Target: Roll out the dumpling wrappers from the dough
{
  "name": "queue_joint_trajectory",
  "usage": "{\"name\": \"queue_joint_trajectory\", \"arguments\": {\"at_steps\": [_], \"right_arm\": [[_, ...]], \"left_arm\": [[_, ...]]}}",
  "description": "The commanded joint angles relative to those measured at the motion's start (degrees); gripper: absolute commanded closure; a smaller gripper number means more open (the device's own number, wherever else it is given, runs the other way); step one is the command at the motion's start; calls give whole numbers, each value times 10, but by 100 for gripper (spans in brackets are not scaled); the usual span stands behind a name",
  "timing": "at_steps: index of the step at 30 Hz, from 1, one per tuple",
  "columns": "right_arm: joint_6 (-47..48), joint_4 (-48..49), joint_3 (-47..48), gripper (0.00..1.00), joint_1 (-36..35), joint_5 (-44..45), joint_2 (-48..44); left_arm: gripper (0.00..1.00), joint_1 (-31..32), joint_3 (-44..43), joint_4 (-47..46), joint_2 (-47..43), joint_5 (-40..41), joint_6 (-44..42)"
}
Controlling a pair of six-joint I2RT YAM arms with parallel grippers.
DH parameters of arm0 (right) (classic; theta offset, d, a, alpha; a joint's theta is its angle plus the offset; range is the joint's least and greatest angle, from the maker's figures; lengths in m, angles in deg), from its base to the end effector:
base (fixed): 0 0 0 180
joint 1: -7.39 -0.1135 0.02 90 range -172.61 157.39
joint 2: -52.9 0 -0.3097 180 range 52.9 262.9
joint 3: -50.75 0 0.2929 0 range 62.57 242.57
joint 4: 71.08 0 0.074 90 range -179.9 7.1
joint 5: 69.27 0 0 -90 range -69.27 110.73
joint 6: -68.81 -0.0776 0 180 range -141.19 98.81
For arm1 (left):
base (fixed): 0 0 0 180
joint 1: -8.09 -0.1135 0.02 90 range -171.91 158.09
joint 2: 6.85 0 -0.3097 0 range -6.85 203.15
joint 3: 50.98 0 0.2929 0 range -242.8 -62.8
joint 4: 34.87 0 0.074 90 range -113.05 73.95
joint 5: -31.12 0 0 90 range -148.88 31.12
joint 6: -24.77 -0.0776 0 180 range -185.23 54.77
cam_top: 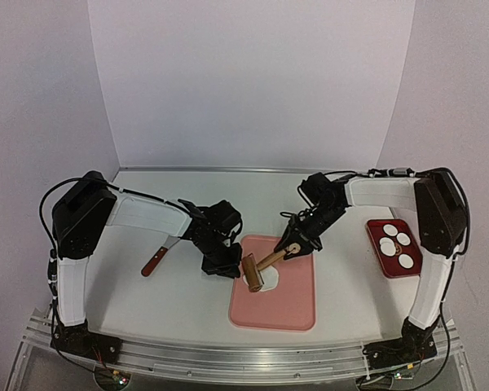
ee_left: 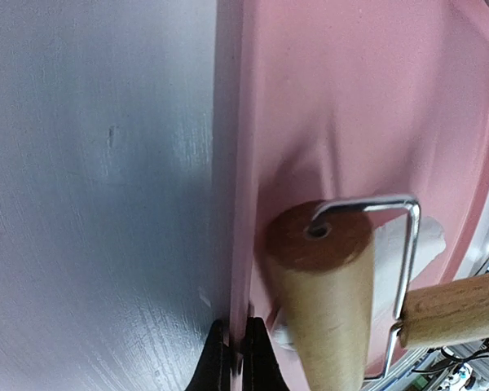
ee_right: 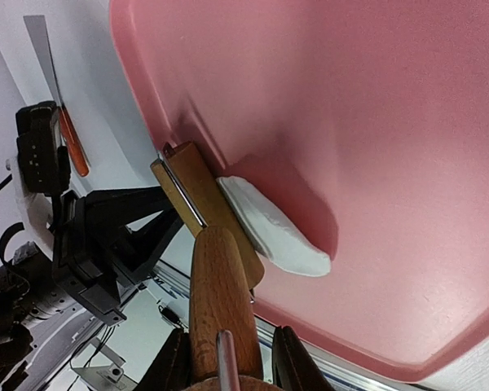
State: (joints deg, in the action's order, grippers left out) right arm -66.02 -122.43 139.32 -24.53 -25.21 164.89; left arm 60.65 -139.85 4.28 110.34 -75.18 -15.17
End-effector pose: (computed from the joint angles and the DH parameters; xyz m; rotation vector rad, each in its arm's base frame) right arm 0.3426 0.2791 0.1608 -0.1476 -2.6300 -1.0922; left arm 0.2722 -0.3914 0.1129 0.1523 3.0236 -0.7414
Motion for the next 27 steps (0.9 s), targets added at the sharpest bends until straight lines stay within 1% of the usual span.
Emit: {"name": "queue_joint_trajectory", "arguments": {"at_steps": [1,5,11,14,17,22,27], "right_arm": [[-11,-120,-67,100,-31,274,74],[-15,-127,-83,100,-23,305,35],[24,-149,-136,100,55,333,-31],[42,-154,-144,100,70,334,-36],[50,-152,-140,100,61,321,-21],[59,-153,-103,100,10,303,31],[63,-154,-85,100,-21,289,60]], "left_arm": [[100,-2,15,-16,4,31,18],[100,-3,15,-13,2,36,19],[100,-2,16,-13,1,42,21],[100,-3,17,-15,0,44,23],[100,-2,16,-15,0,45,23],[100,-3,12,-11,1,44,21],[100,-2,11,-5,1,44,19]]}}
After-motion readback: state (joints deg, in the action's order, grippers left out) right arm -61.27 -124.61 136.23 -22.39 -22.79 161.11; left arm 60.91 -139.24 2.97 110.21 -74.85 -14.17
